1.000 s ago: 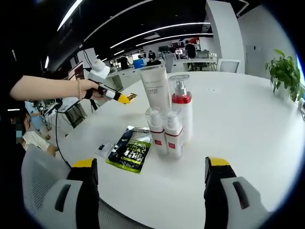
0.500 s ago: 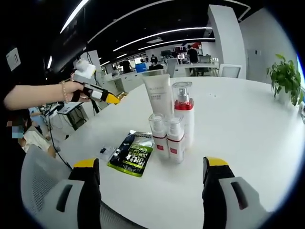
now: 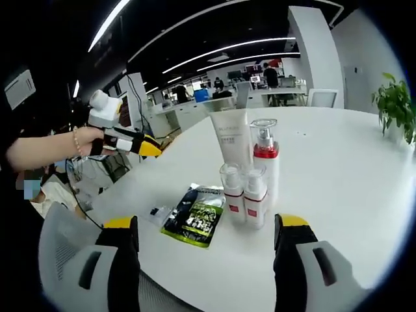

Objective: Arrange the skincare products in the storage area until every visible bottle or jar stands upright without overlapping.

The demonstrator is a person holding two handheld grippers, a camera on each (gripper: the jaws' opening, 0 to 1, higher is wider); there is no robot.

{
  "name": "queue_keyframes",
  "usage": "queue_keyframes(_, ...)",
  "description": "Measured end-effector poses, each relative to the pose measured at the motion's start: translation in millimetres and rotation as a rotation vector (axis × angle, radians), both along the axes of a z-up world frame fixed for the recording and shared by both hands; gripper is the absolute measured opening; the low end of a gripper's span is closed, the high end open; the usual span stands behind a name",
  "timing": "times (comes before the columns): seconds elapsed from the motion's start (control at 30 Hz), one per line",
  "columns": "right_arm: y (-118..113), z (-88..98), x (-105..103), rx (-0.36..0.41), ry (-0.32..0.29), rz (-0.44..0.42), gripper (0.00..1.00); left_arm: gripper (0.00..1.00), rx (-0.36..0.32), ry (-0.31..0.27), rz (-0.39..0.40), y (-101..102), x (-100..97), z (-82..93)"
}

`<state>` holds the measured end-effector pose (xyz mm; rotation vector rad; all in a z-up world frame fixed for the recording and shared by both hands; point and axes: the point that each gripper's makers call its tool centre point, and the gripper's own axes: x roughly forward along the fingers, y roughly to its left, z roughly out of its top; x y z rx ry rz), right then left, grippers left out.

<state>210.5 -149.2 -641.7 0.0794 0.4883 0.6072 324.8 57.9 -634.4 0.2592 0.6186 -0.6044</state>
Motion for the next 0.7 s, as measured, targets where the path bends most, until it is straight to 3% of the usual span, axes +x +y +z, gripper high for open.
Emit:
queue_keyframes(0.23,20.7,18.9,1.5,0.039,-0.031,0.055,0.76,0.42,-0.036,-0.005,0.003,-7.8,-22.8,5.7)
queue_keyframes(0.47,38.5,26.0,5.4,0.064,-0.045,0.094,0.71,0.42,-0.025,0.022,-0.032,-21.7,-53.7,-6.6)
queue_keyframes(0.7,58.8,27.4,8.1,0.088,-0.044,0.148,0.53,0.42,-0.043,0.024,-0.063,-34.6,-70.6,-2.4)
